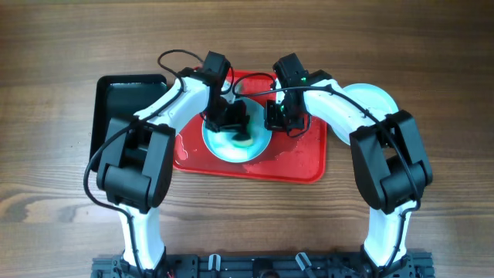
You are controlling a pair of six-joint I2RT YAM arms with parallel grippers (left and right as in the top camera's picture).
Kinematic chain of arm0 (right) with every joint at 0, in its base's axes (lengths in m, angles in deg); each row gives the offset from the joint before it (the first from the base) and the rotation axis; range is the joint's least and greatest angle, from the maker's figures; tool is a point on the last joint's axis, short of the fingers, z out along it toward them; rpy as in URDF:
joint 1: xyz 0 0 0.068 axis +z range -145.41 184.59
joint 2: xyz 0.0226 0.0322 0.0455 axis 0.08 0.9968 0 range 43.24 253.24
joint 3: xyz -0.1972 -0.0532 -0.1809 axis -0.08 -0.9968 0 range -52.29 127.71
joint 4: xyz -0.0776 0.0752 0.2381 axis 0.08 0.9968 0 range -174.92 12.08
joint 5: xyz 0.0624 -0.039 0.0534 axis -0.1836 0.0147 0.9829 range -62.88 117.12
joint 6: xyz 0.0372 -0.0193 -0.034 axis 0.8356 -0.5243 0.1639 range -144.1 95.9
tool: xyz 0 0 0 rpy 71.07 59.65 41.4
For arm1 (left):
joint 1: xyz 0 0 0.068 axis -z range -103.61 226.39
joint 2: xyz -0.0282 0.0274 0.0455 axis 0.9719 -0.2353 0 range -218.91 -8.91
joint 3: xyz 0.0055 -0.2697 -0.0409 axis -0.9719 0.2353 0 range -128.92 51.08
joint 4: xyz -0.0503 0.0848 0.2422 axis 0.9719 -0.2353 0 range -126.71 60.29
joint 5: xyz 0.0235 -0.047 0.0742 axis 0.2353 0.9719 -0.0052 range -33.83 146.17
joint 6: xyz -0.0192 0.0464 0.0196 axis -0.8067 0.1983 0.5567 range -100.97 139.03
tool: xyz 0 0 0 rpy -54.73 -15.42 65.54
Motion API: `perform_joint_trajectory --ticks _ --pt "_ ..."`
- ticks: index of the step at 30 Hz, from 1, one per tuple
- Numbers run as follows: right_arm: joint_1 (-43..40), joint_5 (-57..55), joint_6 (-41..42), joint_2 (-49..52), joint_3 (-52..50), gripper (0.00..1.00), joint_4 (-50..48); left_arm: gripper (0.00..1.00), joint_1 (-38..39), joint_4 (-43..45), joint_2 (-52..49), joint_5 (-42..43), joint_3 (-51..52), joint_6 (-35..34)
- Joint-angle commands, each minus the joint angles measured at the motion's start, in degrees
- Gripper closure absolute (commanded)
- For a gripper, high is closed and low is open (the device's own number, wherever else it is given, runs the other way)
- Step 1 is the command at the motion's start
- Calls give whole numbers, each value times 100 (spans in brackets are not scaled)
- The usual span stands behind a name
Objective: Clean dirty plates on tray and stack at the side
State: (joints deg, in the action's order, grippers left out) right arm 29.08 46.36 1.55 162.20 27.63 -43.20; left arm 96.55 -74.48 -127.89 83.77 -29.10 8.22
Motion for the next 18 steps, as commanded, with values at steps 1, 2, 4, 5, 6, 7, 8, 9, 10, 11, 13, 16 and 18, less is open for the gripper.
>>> perform_joint_trajectory --ticks 1,2,4,5,6,7,8,9,10,11,13,16,18 --pt "-13 -44 4 122 -81 96 -26 96 -20 820 -114 -446 20 -603" --pt "-13 -44 2 122 -81 96 -26 96 -11 964 -103 -870 0 -815" --pt "-13 -44 2 122 -81 96 -24 96 4 935 -101 -1950 -59 -1405" --pt "-13 -46 2 122 -81 96 -24 96 4 835 -92 -2422 -70 -1676" --pt "-13 -46 4 122 -81 96 -24 96 2 675 -92 -2962 -72 -1904" --pt "-13 -46 4 122 -81 96 -24 96 2 498 -90 -3359 -72 -2057" --pt "-13 -46 4 122 -81 96 -26 96 2 350 -90 -3567 -72 -2124" --pt "-13 -46 7 122 -81 96 -28 96 4 153 -90 -3672 -72 -2118" --pt "-13 -46 4 122 -81 96 -26 96 4 11 -90 -3665 -72 -2046" --pt "-13 -46 2 122 -81 96 -26 96 20 -177 -90 -3589 -72 -1757" --pt "-13 -46 4 122 -81 96 -31 96 79 -446 -81 -3283 -74 -1307" --pt "-13 234 -22 122 -81 96 -44 96 140 -780 109 -1237 -162 -96" --pt "-13 328 -20 122 -81 96 -46 96 52 -957 326 -960 -404 -26"
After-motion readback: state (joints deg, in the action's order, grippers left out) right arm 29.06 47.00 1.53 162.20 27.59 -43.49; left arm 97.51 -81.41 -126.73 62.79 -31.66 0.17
